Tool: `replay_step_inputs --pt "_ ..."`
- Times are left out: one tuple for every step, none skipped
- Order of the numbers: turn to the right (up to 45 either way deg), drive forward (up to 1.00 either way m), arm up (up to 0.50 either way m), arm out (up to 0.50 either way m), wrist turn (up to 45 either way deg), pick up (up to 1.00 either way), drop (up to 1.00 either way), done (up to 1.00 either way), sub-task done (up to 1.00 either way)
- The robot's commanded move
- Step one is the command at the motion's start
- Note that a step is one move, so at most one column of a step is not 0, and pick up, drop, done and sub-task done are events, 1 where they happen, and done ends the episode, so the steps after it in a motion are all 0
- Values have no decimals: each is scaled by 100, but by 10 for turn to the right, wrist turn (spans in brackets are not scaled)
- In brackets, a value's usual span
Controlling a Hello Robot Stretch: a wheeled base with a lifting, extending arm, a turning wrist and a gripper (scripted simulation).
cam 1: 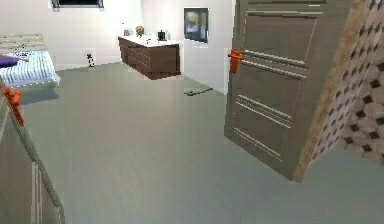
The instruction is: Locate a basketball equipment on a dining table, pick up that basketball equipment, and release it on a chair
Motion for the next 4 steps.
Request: replay_step_inputs --pt "-60 0 0 0 0 0 0 0 0" --pt "0 100 0 0 0 0 0 0 0" --pt "0 95 0 0 0 0 0 0 0" --pt "150 0 0 0 0 0 0 0 0"
